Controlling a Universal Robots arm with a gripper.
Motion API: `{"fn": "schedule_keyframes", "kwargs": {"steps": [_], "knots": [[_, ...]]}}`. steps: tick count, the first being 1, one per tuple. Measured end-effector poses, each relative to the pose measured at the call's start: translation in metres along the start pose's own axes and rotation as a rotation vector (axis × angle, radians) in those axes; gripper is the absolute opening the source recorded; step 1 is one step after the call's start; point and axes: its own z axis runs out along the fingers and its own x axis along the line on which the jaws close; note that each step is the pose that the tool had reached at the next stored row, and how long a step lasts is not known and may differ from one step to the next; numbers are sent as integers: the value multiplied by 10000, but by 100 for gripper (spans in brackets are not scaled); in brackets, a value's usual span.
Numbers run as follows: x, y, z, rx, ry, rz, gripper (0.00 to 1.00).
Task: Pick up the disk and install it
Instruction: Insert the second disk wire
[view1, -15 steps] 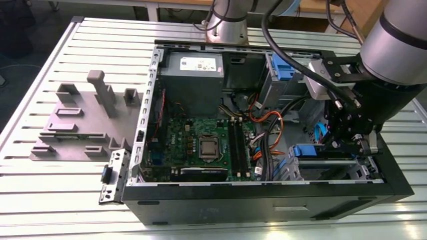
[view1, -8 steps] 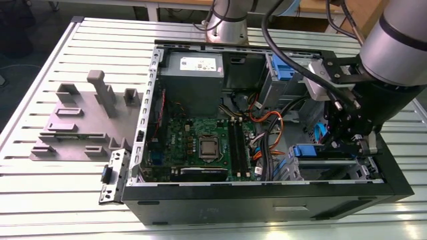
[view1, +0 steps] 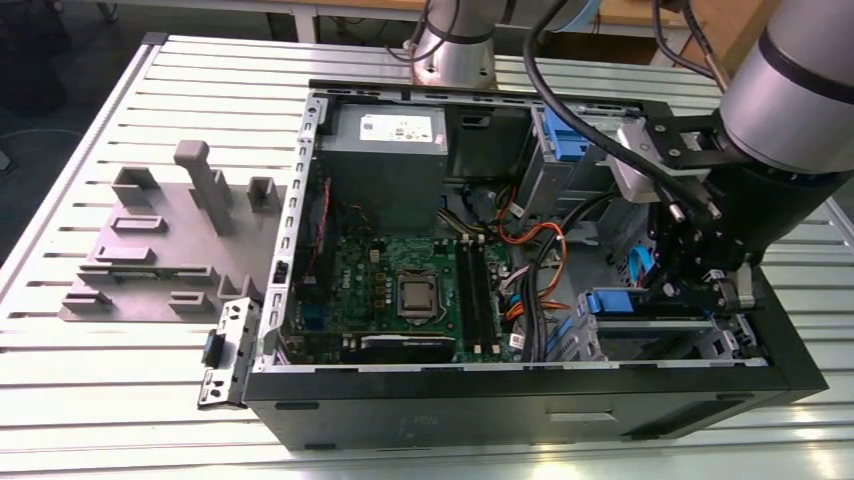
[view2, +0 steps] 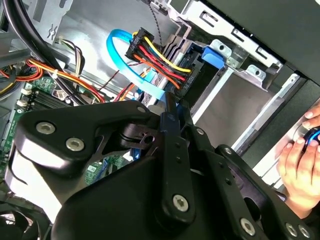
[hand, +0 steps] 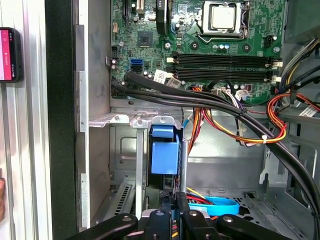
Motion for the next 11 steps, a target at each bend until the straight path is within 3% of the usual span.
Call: {"fn": "schedule_keyframes", "kwargs": {"steps": [5,7,9,11], "knots": [[0,-8,-73,-1,6,-1,16],[1,-8,-77,-1,-19,2,16],[4,-7,-76,0,-118,13,16],[12,-8,-77,2,-363,38,16]]}}
